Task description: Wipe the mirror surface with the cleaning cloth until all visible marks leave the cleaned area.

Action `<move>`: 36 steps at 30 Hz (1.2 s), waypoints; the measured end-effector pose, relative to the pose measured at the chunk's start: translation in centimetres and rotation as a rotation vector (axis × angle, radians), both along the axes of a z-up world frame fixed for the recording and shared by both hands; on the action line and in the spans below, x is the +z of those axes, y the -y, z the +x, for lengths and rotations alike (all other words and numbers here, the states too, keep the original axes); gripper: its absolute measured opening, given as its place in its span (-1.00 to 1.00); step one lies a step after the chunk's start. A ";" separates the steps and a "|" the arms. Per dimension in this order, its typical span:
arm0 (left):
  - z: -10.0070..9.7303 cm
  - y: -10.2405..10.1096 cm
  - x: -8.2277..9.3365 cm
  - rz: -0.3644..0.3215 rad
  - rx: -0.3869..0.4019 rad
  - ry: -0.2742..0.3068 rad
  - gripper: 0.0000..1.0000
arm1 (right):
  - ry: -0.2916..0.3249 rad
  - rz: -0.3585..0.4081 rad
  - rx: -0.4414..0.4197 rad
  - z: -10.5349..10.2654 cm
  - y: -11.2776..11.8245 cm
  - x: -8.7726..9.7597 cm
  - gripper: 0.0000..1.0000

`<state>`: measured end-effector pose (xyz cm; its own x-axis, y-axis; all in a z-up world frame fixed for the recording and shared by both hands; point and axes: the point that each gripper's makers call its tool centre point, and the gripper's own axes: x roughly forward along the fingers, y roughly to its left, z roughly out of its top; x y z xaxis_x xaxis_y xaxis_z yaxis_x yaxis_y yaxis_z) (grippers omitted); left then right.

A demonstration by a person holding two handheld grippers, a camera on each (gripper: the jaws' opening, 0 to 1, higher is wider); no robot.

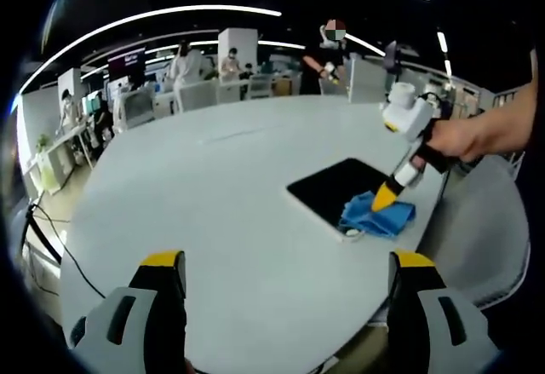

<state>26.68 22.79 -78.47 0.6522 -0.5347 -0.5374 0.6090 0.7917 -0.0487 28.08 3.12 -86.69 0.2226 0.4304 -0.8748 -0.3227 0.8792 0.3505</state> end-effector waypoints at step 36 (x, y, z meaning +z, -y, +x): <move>-0.8 -0.4 -0.4 0.025 0.001 -0.009 0.99 | -0.038 -0.003 -0.062 -0.1 4.6 0.0 -1.00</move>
<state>25.90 23.20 -78.83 0.6479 -0.5202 -0.5564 0.6075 0.7936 -0.0345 27.98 -1.50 -86.72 0.2158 0.4137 -0.8845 -0.2540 0.8984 0.3582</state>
